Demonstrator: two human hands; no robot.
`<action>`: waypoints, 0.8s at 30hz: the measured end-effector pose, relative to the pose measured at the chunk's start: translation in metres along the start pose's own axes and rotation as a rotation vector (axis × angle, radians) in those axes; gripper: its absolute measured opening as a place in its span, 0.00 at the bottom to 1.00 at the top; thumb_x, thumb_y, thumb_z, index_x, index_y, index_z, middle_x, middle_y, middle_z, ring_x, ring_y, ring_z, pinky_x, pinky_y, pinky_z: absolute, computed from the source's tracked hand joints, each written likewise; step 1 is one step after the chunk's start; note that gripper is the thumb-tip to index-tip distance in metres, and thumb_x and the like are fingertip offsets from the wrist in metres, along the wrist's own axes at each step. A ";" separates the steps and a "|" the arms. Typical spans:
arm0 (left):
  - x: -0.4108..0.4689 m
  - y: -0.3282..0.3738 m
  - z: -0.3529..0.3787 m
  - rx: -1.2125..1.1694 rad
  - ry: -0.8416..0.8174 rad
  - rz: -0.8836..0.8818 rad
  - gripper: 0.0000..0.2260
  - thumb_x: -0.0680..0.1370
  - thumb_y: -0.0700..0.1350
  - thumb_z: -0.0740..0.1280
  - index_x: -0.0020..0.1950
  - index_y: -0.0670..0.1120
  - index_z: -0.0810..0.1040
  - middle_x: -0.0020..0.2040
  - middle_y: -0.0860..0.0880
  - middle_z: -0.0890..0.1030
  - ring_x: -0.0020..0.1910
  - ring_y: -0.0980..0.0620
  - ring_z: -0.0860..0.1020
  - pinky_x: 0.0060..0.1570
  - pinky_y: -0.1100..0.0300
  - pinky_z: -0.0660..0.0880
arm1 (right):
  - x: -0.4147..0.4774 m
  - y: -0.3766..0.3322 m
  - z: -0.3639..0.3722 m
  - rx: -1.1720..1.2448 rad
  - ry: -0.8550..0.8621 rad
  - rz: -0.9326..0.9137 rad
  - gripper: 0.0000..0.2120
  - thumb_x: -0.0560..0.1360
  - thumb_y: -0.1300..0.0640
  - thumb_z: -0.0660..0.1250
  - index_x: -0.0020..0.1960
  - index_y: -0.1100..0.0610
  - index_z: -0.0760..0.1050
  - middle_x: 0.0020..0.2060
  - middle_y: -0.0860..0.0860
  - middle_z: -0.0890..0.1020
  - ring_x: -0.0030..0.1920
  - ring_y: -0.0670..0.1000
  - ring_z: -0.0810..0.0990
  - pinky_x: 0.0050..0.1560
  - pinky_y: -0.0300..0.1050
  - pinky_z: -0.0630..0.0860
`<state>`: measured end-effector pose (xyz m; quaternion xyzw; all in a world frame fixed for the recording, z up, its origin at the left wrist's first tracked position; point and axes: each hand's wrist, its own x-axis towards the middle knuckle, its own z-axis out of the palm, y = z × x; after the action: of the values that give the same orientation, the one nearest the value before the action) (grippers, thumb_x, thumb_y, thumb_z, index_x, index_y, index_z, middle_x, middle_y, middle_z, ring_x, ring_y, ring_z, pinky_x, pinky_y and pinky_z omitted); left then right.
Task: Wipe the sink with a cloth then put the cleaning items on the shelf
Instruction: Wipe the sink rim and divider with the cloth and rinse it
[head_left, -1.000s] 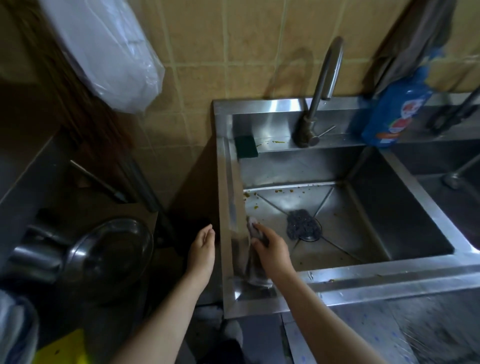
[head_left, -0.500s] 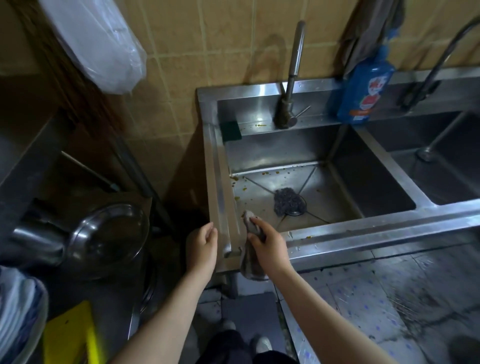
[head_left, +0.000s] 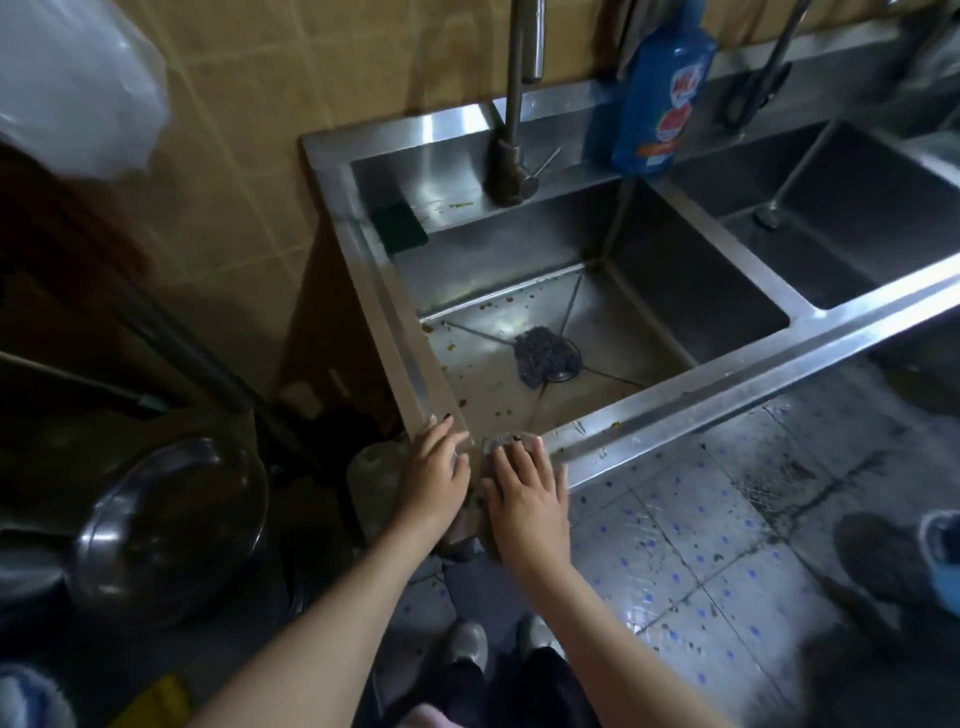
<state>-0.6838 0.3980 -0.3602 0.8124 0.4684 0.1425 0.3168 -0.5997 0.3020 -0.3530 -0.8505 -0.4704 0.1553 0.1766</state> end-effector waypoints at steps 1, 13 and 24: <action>0.003 -0.002 0.002 0.018 -0.011 0.043 0.14 0.78 0.38 0.59 0.63 0.40 0.74 0.72 0.44 0.65 0.74 0.48 0.55 0.70 0.59 0.52 | -0.001 -0.002 0.003 -0.014 0.001 0.003 0.22 0.81 0.48 0.50 0.74 0.50 0.59 0.75 0.50 0.58 0.77 0.52 0.45 0.73 0.50 0.36; 0.017 -0.013 0.023 0.413 0.003 0.152 0.17 0.81 0.45 0.53 0.70 0.49 0.67 0.73 0.51 0.63 0.74 0.55 0.56 0.69 0.57 0.37 | 0.003 -0.020 0.016 -0.083 0.079 0.123 0.24 0.76 0.50 0.49 0.66 0.54 0.73 0.68 0.54 0.72 0.72 0.57 0.64 0.72 0.59 0.53; 0.017 -0.015 0.020 0.549 -0.108 0.214 0.16 0.80 0.50 0.50 0.65 0.55 0.70 0.74 0.53 0.61 0.75 0.51 0.52 0.68 0.52 0.35 | 0.056 0.052 -0.019 -0.120 0.030 0.316 0.22 0.80 0.47 0.49 0.74 0.47 0.57 0.75 0.47 0.56 0.76 0.52 0.46 0.74 0.54 0.40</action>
<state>-0.6740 0.4106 -0.3859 0.9189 0.3834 -0.0003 0.0930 -0.5244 0.3215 -0.3652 -0.9251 -0.3367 0.1399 0.1059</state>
